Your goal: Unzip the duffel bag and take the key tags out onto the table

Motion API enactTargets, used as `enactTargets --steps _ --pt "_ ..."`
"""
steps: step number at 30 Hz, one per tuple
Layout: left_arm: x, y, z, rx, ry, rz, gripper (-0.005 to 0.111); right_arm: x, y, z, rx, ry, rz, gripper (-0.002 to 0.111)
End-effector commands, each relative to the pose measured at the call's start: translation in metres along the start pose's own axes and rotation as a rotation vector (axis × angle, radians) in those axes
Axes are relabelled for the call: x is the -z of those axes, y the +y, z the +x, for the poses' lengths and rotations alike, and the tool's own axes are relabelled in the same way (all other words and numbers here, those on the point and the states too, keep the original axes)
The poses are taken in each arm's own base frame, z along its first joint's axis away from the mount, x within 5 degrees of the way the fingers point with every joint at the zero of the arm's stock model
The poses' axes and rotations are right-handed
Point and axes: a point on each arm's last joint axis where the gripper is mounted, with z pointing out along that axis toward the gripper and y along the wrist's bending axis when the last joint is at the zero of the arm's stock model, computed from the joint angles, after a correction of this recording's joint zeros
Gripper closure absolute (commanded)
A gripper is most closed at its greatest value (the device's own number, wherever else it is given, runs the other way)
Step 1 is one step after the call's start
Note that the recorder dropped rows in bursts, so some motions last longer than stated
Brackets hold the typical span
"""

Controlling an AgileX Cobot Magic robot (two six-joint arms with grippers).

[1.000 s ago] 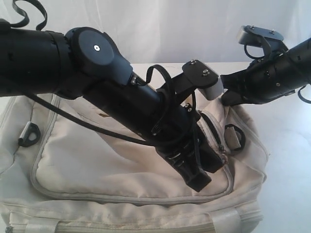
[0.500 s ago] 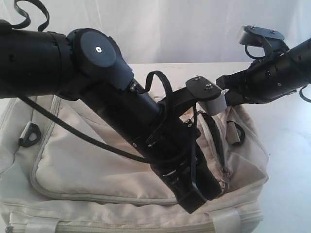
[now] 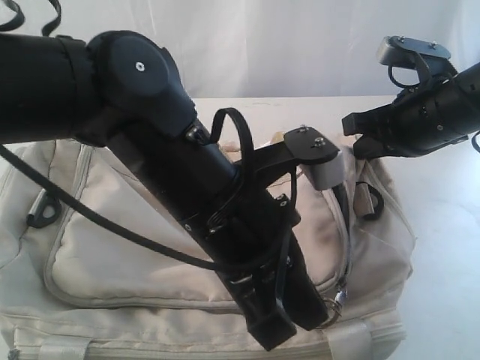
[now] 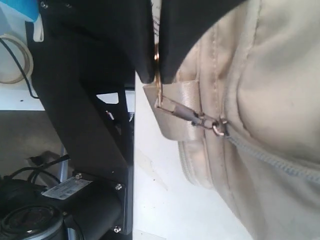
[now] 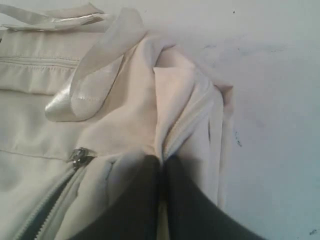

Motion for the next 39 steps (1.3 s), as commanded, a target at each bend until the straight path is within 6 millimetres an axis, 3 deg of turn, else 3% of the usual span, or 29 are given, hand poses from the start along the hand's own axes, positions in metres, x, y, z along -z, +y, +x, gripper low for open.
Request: enactTargets --steps 1,9,19,31,39 --pt "0.018 -0.014 0.007 0.023 0.08 -0.056 0.107 0.003 -0.005 -0.003 0.014 -0.038 0.034 0.108" --pt "0.016 -0.02 0.033 0.062 0.134 -0.06 0.107 0.003 -0.005 -0.003 0.015 -0.036 0.033 0.108" --pt "0.05 -0.027 0.056 0.15 0.292 -0.289 0.107 0.003 -0.005 -0.002 0.022 -0.031 0.03 0.108" --pt "0.06 -0.04 0.084 0.184 0.335 -0.331 0.107 0.003 -0.005 -0.002 0.017 -0.03 0.032 0.108" --pt "0.079 -0.053 0.104 0.205 0.332 -0.436 0.107 0.003 -0.005 -0.002 0.016 -0.024 0.037 0.108"
